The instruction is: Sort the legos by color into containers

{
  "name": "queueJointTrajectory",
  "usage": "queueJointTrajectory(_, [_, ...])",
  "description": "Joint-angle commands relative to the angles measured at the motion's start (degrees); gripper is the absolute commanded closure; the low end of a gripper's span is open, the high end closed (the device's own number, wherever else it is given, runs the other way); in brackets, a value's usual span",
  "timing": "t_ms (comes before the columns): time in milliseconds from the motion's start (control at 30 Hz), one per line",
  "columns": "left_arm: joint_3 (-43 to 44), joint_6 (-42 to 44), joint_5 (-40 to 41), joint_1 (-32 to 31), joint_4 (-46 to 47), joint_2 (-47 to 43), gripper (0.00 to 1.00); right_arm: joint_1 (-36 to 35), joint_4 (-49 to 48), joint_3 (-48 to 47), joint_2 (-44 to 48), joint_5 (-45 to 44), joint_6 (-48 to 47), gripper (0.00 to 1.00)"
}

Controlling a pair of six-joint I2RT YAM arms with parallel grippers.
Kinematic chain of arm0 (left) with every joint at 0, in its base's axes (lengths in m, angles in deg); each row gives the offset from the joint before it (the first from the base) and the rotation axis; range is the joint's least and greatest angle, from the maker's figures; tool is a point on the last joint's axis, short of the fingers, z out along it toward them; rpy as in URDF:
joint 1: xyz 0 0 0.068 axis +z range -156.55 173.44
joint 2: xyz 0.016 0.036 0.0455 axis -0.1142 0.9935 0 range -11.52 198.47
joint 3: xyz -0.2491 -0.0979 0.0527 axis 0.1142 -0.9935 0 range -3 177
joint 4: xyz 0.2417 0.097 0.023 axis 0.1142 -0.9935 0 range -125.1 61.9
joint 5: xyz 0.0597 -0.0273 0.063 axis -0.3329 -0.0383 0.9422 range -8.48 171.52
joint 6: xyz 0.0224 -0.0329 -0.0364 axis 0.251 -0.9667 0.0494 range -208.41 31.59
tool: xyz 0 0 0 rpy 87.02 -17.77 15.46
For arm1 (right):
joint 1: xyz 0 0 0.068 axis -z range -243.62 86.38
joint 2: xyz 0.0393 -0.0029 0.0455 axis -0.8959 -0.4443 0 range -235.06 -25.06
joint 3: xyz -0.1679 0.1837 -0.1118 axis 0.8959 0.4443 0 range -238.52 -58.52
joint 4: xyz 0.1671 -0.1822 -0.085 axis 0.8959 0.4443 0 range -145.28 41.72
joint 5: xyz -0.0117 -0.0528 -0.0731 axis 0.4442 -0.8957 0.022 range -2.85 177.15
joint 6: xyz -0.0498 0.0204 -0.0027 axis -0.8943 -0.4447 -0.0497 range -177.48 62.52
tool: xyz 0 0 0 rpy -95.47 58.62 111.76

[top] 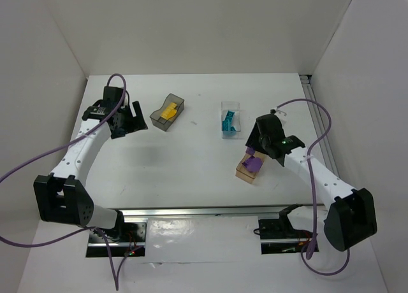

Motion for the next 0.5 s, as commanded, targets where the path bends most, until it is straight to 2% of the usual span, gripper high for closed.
queueJointTrajectory(0, [2.1, 0.6, 0.1, -0.2, 0.1, -0.4, 0.07, 0.5, -0.9, -1.0, -0.2, -2.9, 0.1, 0.38])
queueJointTrajectory(100, [1.6, 0.6, -0.4, -0.2, 0.1, 0.2, 0.07, 1.7, -0.9, 0.1, -0.8, -1.5, 0.1, 0.3])
queueJointTrajectory(233, [1.6, 0.6, -0.4, -0.2, 0.1, 0.2, 0.07, 2.2, 0.9, -1.2, -0.2, -3.0, 0.8, 0.3])
queueJointTrajectory(300, [1.6, 0.6, -0.4, -0.2, 0.1, 0.2, 0.07, 2.2, 1.7, -2.0, 2.5, -6.9, 0.8, 0.26])
queueJointTrajectory(333, [1.6, 0.6, -0.4, -0.2, 0.1, 0.2, 0.07, 2.2, 3.3, -2.8, 3.5, -9.1, 1.7, 0.17])
queueJointTrajectory(400, [1.6, 0.6, -0.4, -0.2, 0.1, 0.2, 0.07, 2.2, 6.2, -3.6, 5.7, -19.2, 6.4, 0.04])
queueJointTrajectory(433, [1.6, 0.6, -0.4, -0.2, 0.1, 0.2, 0.07, 2.8, 10.4, -4.6, 5.7, -22.9, 8.9, 0.0])
queueJointTrajectory(467, [1.6, 0.6, -0.4, -0.2, 0.1, 0.2, 0.07, 3.4, 12.7, -5.6, 6.4, -29.4, 11.7, 0.0])
